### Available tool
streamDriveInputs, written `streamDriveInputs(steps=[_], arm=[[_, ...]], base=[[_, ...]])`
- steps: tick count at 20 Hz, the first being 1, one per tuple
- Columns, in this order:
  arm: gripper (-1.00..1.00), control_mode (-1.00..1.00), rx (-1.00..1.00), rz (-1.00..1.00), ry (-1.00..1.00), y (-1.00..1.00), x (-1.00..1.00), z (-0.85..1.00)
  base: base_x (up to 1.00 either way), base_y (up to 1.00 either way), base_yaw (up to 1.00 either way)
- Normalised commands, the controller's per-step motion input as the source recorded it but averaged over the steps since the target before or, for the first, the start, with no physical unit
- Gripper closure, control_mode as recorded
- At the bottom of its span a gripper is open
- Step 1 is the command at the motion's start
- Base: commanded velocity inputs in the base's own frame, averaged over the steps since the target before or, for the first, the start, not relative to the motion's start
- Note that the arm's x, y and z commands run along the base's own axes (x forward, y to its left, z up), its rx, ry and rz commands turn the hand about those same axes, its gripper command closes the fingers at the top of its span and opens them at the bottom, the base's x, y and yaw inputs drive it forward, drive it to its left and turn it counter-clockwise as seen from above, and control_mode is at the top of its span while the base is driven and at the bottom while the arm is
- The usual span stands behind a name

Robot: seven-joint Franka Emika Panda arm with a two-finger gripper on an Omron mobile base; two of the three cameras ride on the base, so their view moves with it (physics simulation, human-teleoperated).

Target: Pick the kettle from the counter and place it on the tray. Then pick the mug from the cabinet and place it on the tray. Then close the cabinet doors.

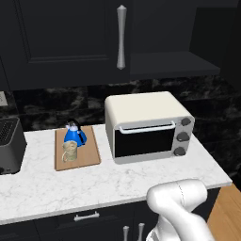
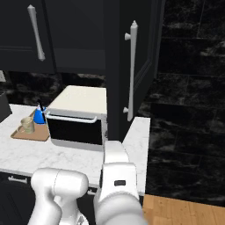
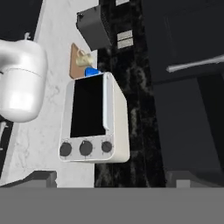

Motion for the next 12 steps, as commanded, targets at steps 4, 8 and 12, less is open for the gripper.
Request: streamDriveInputs(steps=[4,8,12], arm=[[-1.00,-1.00,0.17,0.00,-0.08,-1.00,0.25,0.00],[-1.00,-1.00,0.18,0.00,0.00,-0.96,0.94,0.00],[-1.00,-1.00,0.13,0.07,0.00,-0.82,0.97,-0.01]], base=[[0.00,0.00,0.00],[0.00,0.00,0.00],[0.00,0.00,0.00]])
